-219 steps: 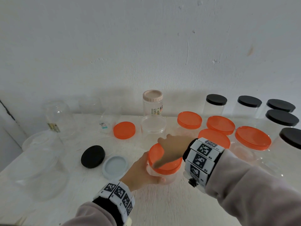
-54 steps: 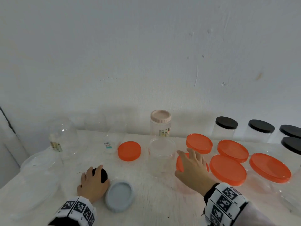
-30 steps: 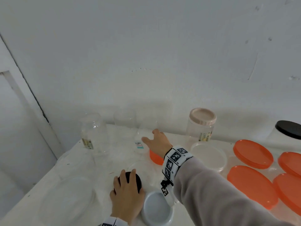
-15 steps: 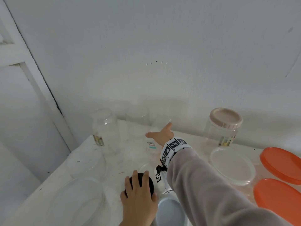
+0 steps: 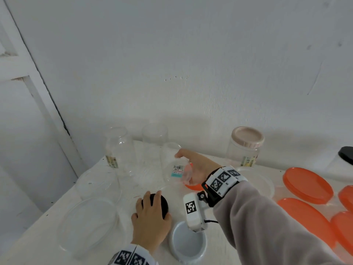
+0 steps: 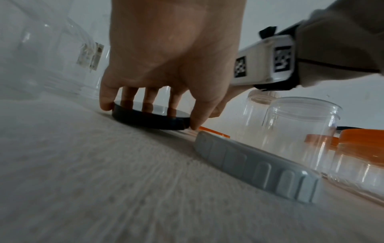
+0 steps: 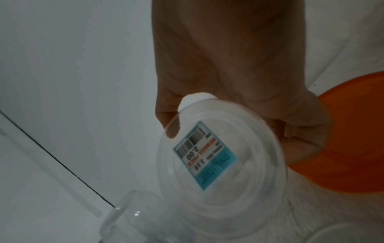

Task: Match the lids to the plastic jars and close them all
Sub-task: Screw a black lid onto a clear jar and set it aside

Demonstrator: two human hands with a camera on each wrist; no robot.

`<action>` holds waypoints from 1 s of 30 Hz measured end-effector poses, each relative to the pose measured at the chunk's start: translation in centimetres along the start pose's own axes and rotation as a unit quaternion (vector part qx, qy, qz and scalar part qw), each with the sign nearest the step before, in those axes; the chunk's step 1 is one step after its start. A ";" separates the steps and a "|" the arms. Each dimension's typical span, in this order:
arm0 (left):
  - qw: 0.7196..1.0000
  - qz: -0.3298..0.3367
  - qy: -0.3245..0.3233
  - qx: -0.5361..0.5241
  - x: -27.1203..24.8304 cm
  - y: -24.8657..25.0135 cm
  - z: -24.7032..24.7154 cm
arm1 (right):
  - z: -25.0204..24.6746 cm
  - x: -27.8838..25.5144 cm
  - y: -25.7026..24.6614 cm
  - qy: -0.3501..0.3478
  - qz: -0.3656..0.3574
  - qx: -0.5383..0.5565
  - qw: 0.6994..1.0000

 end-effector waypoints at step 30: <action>0.907 0.076 -0.007 -0.413 -8.6 4.9 -8.5 | -5.5 -19.7 7.9 -0.062 -0.071 0.006 0.996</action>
Point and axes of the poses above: each hand's wrist, its own x-axis towards the middle knuckle, its own z-axis out of the palm, y = z × x, the point moved 4 cm from there along x, towards the middle knuckle, and after that the axes turned 14 degrees about -z, right-handed, at the moved point
